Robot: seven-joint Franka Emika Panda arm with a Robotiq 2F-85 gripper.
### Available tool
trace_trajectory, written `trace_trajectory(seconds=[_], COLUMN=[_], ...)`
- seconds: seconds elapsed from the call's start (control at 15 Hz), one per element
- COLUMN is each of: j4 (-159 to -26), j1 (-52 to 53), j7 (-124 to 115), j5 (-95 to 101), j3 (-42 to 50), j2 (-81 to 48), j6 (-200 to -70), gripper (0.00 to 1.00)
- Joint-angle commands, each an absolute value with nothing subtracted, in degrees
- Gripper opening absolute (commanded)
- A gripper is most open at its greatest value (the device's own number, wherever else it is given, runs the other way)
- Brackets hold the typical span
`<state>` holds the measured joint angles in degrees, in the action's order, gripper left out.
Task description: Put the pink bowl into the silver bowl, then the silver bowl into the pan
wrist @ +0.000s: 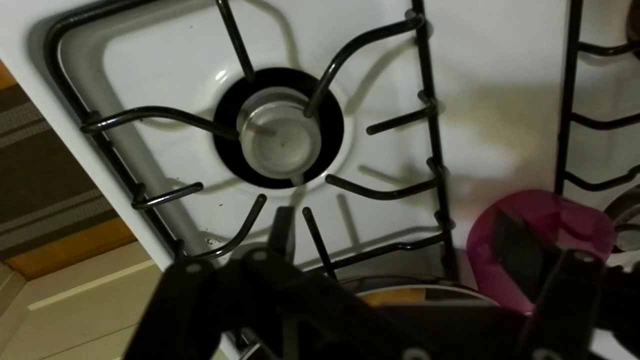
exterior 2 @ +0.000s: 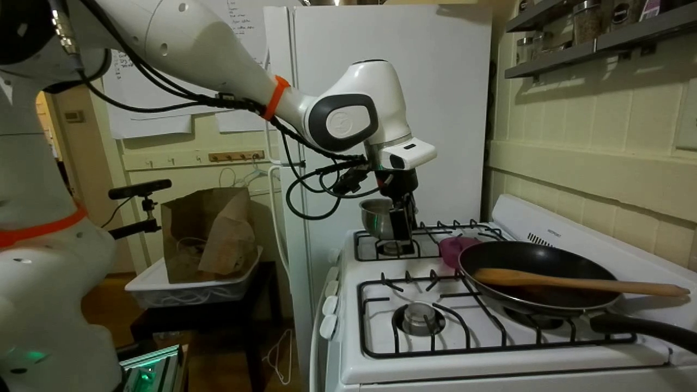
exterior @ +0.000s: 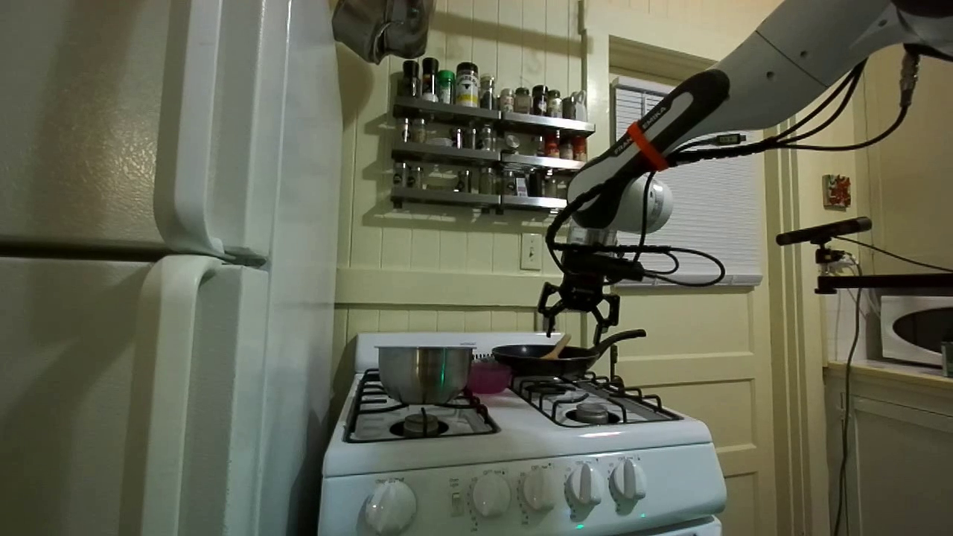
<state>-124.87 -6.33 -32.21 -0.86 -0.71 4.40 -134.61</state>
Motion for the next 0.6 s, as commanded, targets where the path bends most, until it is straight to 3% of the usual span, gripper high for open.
trace_trajectory(seconds=[0.0,0.53], j4=[-122.43,-110.08], j1=[-5.41,-1.95], j7=[-35.92,-53.85], j5=[-3.87,-10.39], j3=[0.31,0.39], j2=[1.44,-11.61], j6=[-135.57,-137.13], gripper=[1.0,1.0])
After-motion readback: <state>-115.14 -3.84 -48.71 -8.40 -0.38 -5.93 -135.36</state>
